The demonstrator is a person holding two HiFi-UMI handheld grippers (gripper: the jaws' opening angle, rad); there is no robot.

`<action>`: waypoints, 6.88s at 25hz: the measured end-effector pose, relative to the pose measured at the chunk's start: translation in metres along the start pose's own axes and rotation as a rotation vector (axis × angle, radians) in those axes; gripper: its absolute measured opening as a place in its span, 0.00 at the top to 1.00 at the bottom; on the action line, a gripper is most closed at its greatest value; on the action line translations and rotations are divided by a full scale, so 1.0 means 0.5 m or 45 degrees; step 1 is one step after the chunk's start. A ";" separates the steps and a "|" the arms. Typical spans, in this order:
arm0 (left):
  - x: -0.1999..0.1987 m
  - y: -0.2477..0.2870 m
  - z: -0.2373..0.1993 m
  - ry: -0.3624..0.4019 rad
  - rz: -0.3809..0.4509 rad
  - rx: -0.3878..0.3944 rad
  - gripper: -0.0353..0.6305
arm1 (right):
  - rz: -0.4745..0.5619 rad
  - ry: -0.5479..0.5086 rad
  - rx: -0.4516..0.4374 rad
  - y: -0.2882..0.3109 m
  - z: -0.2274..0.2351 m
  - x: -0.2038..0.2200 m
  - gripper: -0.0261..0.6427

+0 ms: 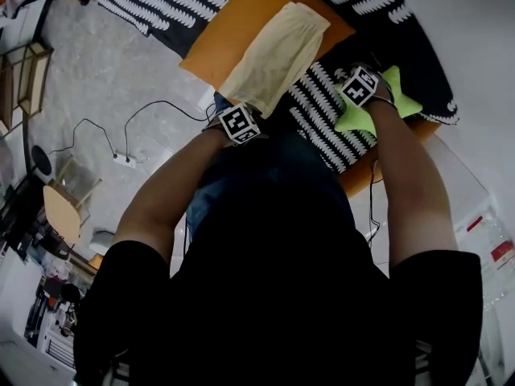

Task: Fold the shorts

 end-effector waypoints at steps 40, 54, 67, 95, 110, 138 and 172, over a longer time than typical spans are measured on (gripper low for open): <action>-0.430 -0.298 -0.160 -0.115 0.274 -0.301 0.45 | 0.846 1.342 0.181 -0.186 0.044 -0.072 0.69; -0.514 -0.214 -0.416 -0.251 0.339 -0.284 0.50 | 0.859 1.527 0.141 0.020 0.161 -0.094 0.63; -0.538 -0.080 -0.515 -0.243 0.294 -0.261 0.57 | 0.818 1.523 0.043 0.152 0.196 -0.117 0.62; -0.713 -0.199 -0.521 0.178 0.501 -0.207 0.89 | 1.086 1.164 0.101 0.023 0.343 -0.225 0.87; -0.525 -0.235 -0.393 0.626 0.353 -0.167 0.89 | 0.986 0.382 0.135 -0.025 0.110 -0.262 0.87; -0.191 -0.204 -0.313 0.656 0.097 -0.077 0.60 | 0.648 -0.554 -0.080 0.137 -0.263 -0.283 0.88; -0.130 -0.197 -0.273 0.335 -0.052 -0.398 0.63 | 0.492 0.061 -0.093 0.093 -0.309 -0.231 0.71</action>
Point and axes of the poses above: the fingertips, and each gripper's own axes: y forward along the fingers, z to its right, x out of its underside, the point moved 10 cm from there along -y, backward along the fingers, and after that the axes turned 14 degrees about z, right-handed, at the moved point
